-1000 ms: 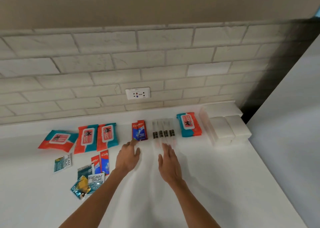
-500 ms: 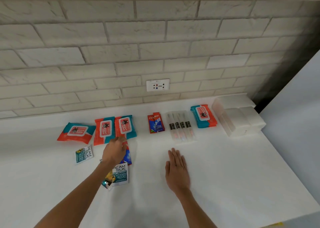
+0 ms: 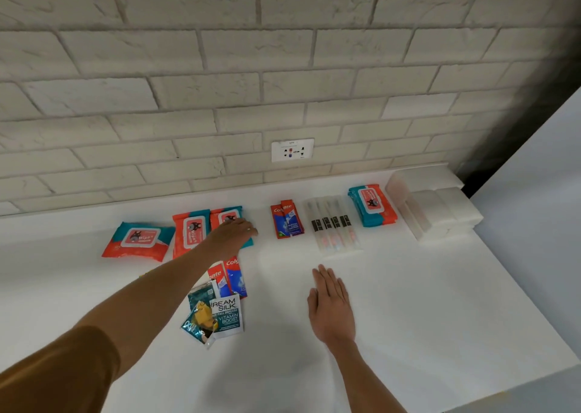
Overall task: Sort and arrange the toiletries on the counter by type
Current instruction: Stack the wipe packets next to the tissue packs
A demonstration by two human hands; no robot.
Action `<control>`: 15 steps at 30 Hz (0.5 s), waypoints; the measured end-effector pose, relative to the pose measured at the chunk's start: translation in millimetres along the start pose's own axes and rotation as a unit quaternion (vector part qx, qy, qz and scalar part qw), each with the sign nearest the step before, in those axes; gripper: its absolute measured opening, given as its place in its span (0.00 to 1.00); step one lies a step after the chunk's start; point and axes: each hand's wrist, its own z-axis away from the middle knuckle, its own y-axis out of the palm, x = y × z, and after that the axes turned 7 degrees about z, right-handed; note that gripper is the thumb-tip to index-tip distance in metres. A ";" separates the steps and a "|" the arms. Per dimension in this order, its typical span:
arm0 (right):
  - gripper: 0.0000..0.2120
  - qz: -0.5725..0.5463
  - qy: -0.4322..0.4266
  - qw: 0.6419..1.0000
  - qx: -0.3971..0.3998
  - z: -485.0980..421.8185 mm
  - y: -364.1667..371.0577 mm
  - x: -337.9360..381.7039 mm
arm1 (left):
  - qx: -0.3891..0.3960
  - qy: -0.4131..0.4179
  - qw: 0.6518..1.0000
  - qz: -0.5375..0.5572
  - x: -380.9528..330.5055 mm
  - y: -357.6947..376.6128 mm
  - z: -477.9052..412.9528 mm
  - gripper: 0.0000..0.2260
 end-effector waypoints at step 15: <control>0.26 0.006 0.005 1.000 -0.008 -2.1 -2.4 1.2 | 0.049 0.080 0.991 -0.100 14.6 -28.4 -37.3 0.04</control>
